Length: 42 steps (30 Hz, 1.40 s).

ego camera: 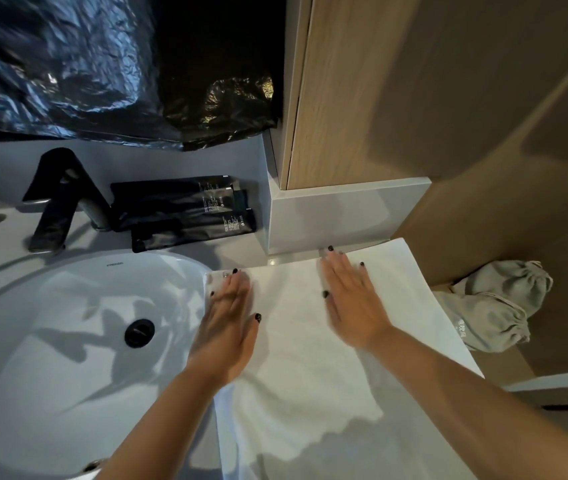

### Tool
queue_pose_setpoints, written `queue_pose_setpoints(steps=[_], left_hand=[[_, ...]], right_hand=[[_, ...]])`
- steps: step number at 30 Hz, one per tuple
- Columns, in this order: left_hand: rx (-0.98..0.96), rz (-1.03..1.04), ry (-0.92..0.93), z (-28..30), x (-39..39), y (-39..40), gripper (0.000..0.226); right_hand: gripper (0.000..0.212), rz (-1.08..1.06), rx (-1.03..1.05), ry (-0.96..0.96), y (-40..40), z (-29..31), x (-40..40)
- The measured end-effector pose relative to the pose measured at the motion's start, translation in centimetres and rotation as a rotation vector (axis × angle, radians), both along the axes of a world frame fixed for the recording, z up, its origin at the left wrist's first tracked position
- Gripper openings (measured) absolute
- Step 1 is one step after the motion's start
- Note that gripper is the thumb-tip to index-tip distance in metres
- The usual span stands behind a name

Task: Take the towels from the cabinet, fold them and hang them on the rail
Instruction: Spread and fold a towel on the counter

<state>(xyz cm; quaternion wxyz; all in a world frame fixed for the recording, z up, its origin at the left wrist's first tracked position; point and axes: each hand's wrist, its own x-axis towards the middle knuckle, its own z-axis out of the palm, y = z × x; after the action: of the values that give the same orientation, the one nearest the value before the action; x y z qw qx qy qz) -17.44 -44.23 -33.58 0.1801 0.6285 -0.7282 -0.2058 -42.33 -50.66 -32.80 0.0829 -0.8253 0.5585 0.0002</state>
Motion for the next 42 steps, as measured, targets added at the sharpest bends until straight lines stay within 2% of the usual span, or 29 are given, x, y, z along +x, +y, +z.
queue_pose_setpoints(steps=[3, 5, 9, 13, 16, 19, 22, 24, 31, 37, 39, 42], left_hand=[[0.066, 0.098, -0.069, 0.1, -0.3, 1.2, 0.076], [0.192, 0.144, -0.099, -0.2, -0.1, 0.8, 0.070], [0.311, 0.172, 0.024, -0.3, 0.9, -0.3, 0.069], [0.248, 0.396, 0.255, 1.9, 0.4, 2.0, 0.059], [0.181, 0.568, 0.443, 2.9, -0.8, 6.3, 0.054], [0.152, 0.631, 0.568, 2.5, -2.0, 11.2, 0.047], [0.098, 0.669, 0.612, 2.6, -3.5, 15.0, 0.032], [0.064, 0.677, 0.606, 3.1, -4.8, 17.2, 0.041], [0.058, 0.767, 0.579, 3.3, -8.7, 24.2, 0.027], [0.070, 0.846, 0.506, 3.6, -11.3, 27.4, 0.027], [0.091, 0.939, 0.603, 4.0, -11.5, 27.4, 0.020], [0.202, 1.086, 0.853, 4.2, -11.3, 27.4, 0.012]], right_hand=[[0.058, 0.136, 0.029, -0.146, 3.5, -0.5, 3.6], [0.061, 0.160, 0.050, -0.082, 4.9, -1.0, 4.7], [0.070, 0.145, 0.050, -0.003, 4.6, -1.4, 4.6], [0.079, 0.141, 0.099, 0.019, 4.8, -0.8, 5.1], [0.086, 0.126, 0.127, -0.043, 5.9, 0.2, 5.4], [0.079, 0.164, 0.141, -0.132, 8.6, 1.0, 5.3], [0.057, 0.204, 0.164, -0.184, 11.4, 2.1, 4.8], [0.056, 0.231, 0.185, -0.164, 13.4, 2.9, 4.4], [0.057, 0.249, 0.262, -0.141, 19.7, 4.8, 2.9], [0.044, 0.249, 0.163, -0.077, 23.0, 4.5, 1.7], [0.039, 0.248, 0.166, -0.053, 23.1, 4.1, 1.5], [0.042, 0.274, 0.244, 0.011, 23.3, 3.5, 1.1]])
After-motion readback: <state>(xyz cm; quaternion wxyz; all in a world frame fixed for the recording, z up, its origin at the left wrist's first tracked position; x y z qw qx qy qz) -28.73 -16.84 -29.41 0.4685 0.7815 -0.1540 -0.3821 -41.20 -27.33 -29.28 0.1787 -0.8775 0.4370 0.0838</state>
